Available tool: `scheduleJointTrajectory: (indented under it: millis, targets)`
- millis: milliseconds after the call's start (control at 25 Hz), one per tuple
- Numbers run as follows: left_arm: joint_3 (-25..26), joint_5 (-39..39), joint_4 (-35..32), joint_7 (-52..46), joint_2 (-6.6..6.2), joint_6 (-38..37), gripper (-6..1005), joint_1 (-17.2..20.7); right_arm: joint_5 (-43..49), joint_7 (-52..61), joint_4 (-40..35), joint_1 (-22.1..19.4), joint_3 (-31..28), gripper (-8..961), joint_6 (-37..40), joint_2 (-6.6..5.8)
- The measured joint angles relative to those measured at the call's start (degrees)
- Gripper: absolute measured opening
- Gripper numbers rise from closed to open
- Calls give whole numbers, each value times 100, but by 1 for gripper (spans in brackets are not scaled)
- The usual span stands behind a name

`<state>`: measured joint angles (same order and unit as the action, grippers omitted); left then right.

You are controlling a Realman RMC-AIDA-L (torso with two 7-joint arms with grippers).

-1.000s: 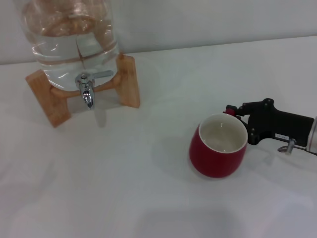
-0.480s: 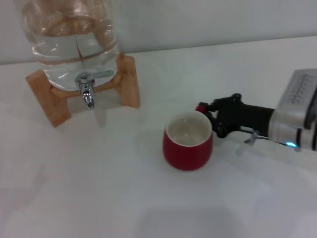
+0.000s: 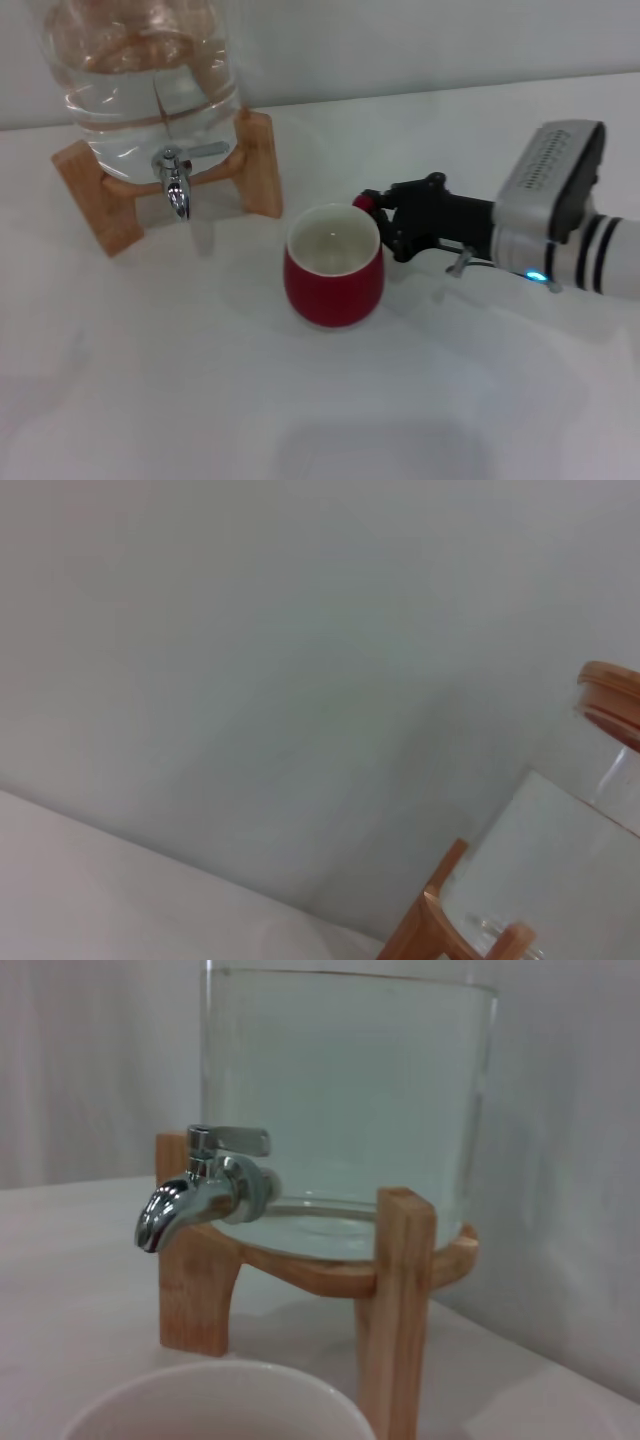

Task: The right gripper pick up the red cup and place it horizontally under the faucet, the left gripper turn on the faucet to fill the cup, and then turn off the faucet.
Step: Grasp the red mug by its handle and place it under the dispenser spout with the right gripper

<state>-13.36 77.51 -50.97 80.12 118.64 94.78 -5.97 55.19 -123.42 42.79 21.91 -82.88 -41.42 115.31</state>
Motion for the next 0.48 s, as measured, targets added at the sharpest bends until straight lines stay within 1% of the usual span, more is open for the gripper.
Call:
scheduleJointTrajectory:
  millis: [200,320,480]
  targets:
    - [0,0,8,5,1,-11,889,13,-318,80,503,-6,773,117,971,0]
    - [0,0,8,7,1,-15,889,17,-358,213,747,9,1072,117,1434,0]
    - [0,-5,9,14,1,-21,889,17,-488,290,947,38,1333,118,1788,0]
